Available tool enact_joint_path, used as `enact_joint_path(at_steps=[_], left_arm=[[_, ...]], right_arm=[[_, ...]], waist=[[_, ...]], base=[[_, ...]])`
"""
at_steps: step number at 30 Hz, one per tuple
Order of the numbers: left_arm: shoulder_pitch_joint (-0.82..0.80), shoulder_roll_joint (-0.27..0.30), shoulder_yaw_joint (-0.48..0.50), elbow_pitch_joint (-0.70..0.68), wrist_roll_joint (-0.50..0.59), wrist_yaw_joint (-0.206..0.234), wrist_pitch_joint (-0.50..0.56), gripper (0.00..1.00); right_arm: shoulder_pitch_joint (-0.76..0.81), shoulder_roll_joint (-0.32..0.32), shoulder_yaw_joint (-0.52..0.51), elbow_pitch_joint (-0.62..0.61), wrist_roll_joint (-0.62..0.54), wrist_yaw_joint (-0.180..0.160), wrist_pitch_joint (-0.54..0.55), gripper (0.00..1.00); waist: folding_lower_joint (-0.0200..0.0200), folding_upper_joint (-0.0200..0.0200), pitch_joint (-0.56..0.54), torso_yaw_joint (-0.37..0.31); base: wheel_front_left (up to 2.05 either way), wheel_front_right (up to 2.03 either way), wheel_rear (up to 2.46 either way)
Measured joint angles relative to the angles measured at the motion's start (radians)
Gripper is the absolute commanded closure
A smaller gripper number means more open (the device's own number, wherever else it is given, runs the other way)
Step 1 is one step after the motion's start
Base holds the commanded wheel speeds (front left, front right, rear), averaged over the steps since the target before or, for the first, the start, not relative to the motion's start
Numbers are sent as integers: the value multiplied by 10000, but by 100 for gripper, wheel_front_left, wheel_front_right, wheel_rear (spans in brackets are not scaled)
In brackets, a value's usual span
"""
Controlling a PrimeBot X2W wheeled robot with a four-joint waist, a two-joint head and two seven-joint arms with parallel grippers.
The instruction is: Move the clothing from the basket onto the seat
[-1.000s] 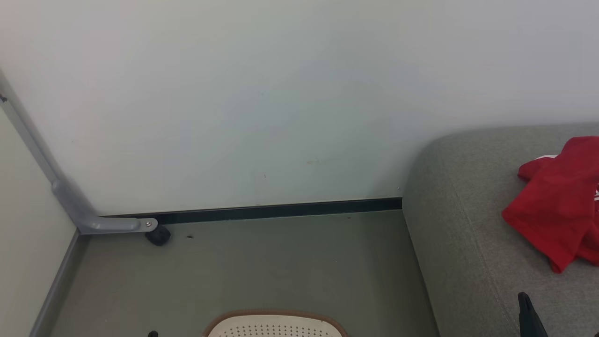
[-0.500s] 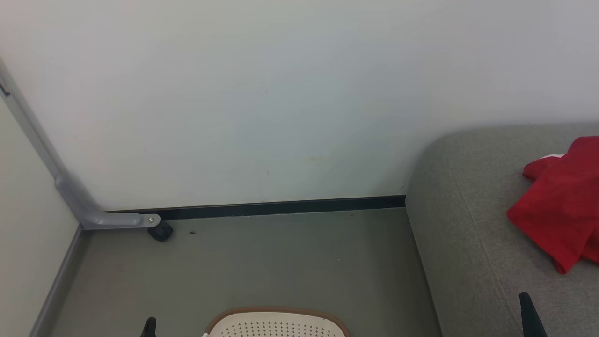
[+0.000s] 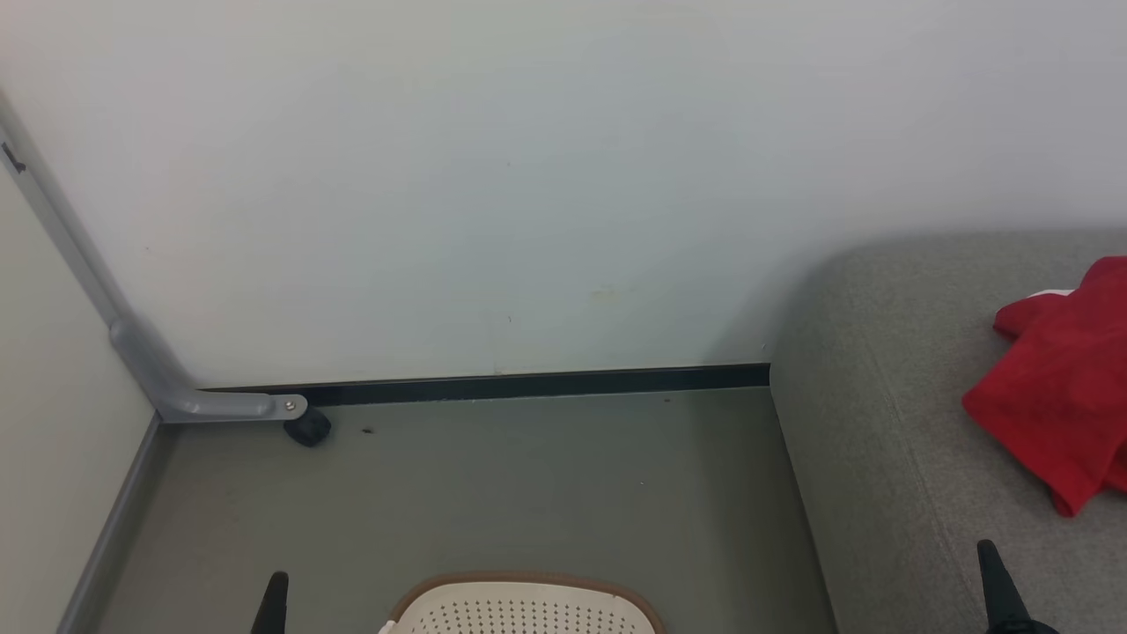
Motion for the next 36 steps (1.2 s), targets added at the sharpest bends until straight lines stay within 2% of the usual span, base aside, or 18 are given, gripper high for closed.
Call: enact_joint_path(at_steps=[24,36], left_arm=[[-554,-130,552,82,-3175,-602,571,100],[-675,-167,564,96,-3386,-673,600,100]], right_arm=[[-565,219,-462,571,3312,270,744,100],[-584,230,-485,591,3388,270,780,100]], waist=[[0,0,153,168],[0,0,155,171]], base=[[0,0,0],[0,0,0]])
